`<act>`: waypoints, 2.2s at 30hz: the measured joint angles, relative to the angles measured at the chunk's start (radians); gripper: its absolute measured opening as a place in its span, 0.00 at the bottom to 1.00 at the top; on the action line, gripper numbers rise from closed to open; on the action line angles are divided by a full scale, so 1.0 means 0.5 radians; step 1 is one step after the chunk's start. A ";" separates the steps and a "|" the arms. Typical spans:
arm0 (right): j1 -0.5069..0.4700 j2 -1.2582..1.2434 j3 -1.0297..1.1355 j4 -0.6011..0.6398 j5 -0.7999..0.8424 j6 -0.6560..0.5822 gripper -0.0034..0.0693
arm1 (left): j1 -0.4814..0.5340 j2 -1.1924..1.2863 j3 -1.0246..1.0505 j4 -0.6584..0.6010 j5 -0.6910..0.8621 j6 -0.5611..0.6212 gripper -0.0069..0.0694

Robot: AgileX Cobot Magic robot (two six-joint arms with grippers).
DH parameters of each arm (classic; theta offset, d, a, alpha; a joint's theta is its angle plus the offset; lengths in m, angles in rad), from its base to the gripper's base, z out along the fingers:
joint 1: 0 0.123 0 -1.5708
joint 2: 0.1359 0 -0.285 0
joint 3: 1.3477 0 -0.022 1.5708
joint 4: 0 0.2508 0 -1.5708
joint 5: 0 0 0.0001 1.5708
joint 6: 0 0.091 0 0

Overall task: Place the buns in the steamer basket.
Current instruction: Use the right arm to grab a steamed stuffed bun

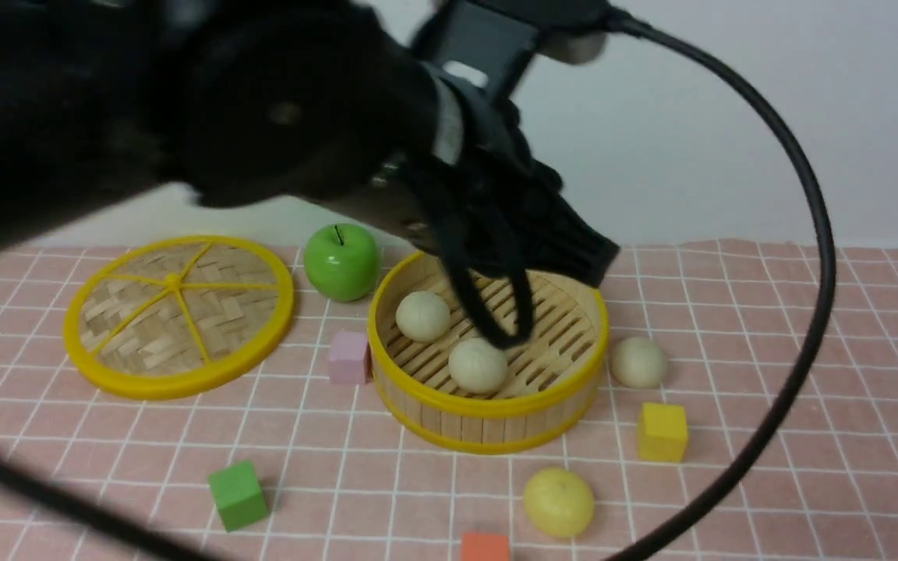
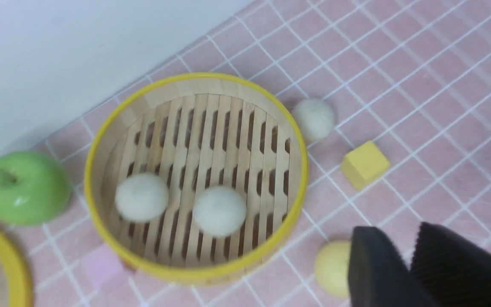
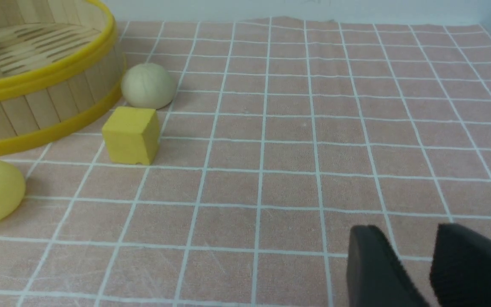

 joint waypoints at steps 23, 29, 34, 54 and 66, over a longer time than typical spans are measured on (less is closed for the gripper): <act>0.000 0.000 0.000 0.000 0.000 0.000 0.37 | 0.002 -1.861 2.266 -0.079 -1.746 -0.211 0.07; 0.000 0.000 0.012 0.189 -0.154 0.156 0.37 | 0.002 -1.870 2.445 -0.079 -1.800 -0.211 0.07; 0.000 0.000 0.013 0.548 -0.573 0.460 0.37 | 0.002 -1.870 2.536 -0.079 -1.729 -0.211 0.07; 0.641 1.730 -1.383 0.369 1.062 -0.002 0.13 | 0.002 -1.878 2.557 -0.079 -1.479 -0.213 0.07; 1.086 3.054 -2.025 0.363 0.878 -0.029 0.23 | 0.002 -1.878 2.557 -0.079 -1.478 -0.213 0.08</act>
